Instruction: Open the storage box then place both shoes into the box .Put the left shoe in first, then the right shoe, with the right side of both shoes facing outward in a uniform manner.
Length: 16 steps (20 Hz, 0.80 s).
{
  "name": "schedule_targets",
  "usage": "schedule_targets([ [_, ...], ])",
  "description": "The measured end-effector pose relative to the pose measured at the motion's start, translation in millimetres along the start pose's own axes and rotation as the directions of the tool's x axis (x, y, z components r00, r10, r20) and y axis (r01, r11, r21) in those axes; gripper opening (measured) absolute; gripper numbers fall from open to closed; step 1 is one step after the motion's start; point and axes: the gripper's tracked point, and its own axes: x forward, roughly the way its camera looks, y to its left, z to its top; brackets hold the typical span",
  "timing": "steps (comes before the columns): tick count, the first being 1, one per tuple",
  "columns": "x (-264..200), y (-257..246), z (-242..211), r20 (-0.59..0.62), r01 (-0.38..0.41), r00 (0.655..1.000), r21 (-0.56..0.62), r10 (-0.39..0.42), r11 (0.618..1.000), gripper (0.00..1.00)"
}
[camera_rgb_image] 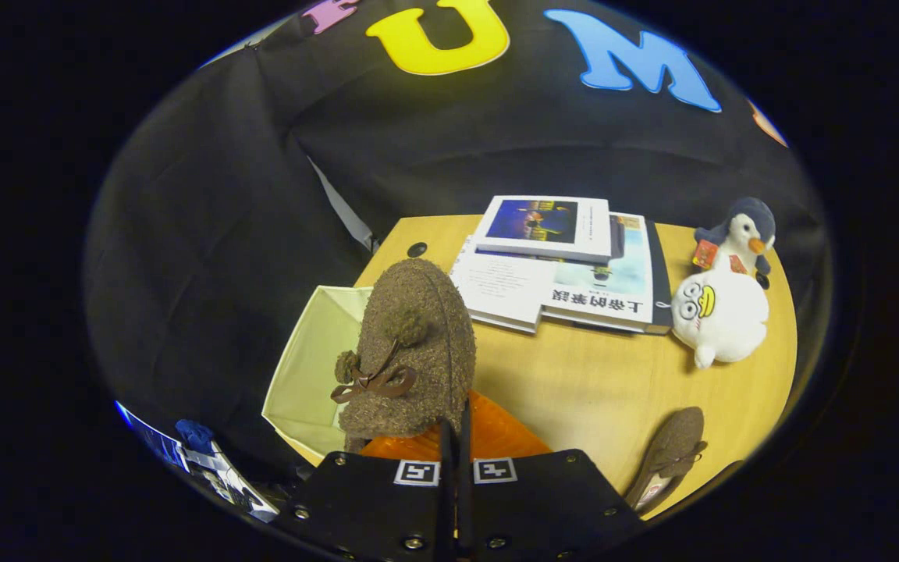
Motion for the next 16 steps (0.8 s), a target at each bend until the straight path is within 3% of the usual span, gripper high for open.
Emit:
schedule_targets([
  [7,30,90,24,-0.081,-0.120,0.990,-0.028,0.118,0.992,0.02],
  [16,96,130,4,-0.210,-0.095,0.975,-0.122,0.068,0.988,0.02],
])
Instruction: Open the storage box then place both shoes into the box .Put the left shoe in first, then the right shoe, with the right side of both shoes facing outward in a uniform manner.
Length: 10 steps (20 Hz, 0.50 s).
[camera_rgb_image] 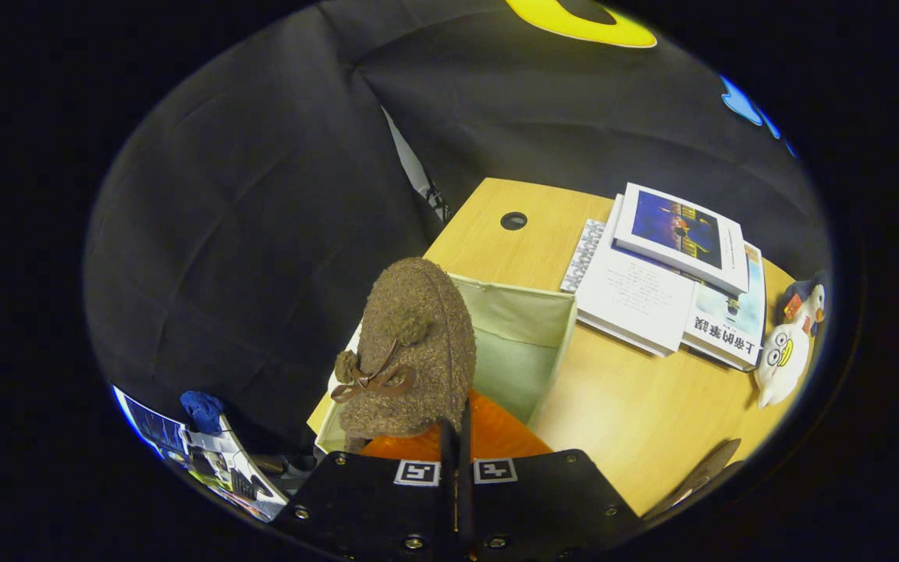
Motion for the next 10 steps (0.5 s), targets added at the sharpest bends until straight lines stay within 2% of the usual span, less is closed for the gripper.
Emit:
schedule_targets([
  [6,25,1,2,-0.027,0.034,0.999,-0.014,-0.035,0.999,0.02],
  [8,30,3,4,-0.021,0.024,0.999,-0.022,-0.025,0.999,0.02],
  [9,40,9,0,-0.015,0.022,1.000,-0.027,-0.023,0.999,0.08],
  [10,38,8,0,-0.008,0.029,1.000,-0.041,-0.029,0.999,0.26],
])
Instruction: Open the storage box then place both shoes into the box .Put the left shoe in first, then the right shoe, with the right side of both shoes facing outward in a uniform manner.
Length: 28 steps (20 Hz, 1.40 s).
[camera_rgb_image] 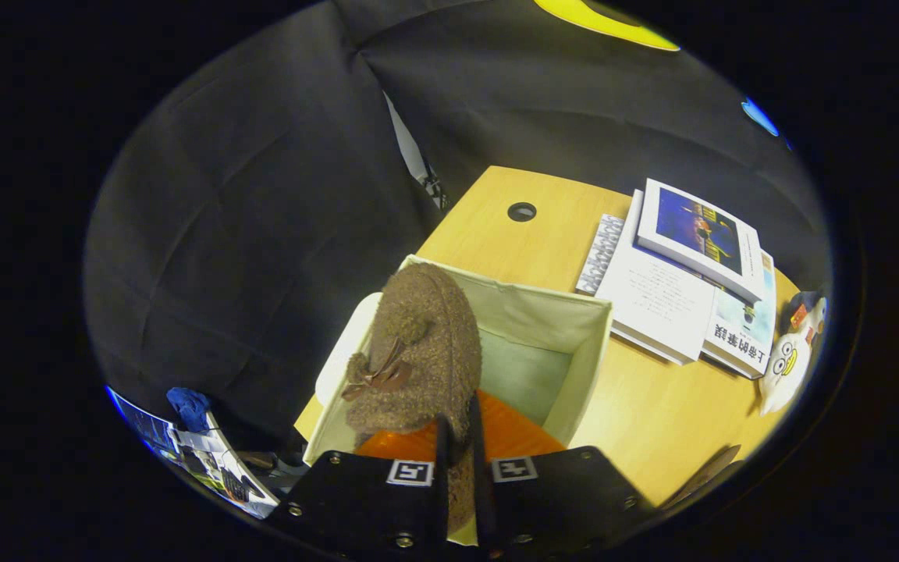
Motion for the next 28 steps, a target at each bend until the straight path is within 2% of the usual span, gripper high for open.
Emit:
schedule_targets([
  [4,-14,-4,14,0.052,0.015,0.999,-0.021,-0.014,1.000,0.99],
  [10,-46,-14,18,0.088,-0.022,0.996,0.019,0.020,1.000,0.99],
  [18,-119,-44,3,0.179,-0.078,0.982,0.057,0.067,0.995,0.99],
  [23,-147,-88,-12,0.235,-0.018,0.972,0.080,-0.001,0.997,0.99],
  [28,-168,-140,-42,0.257,0.026,0.964,0.156,-0.066,0.987,0.99],
])
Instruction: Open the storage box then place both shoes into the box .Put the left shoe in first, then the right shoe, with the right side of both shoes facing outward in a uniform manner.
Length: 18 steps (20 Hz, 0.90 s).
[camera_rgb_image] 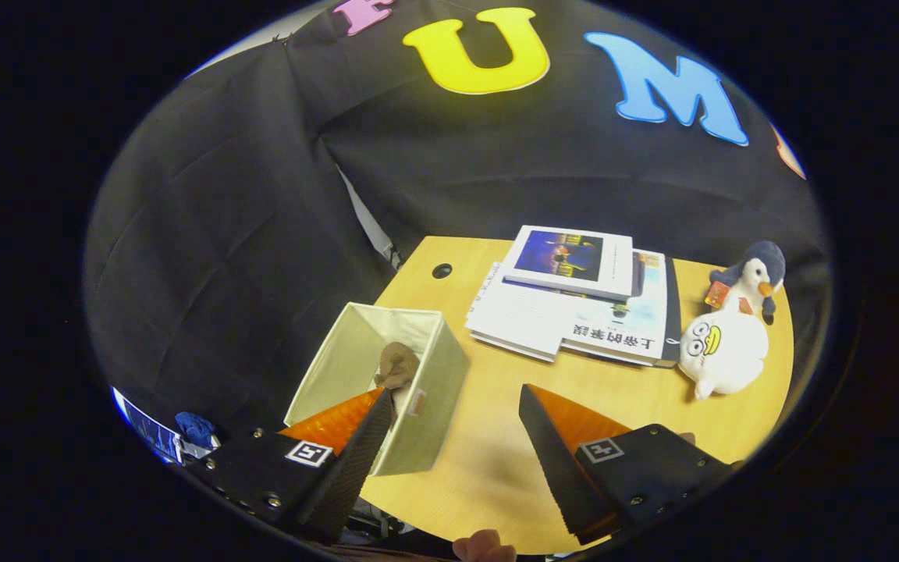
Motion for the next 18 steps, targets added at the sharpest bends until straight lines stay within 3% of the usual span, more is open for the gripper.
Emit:
schedule_targets([
  [8,-38,-78,-33,0.040,0.063,0.997,0.098,-0.067,0.993,0.99],
  [12,-56,-127,-61,0.034,0.154,0.987,0.115,-0.158,0.981,0.99],
  [18,-81,-174,-95,0.026,0.204,0.977,0.181,-0.212,0.962,0.99],
])
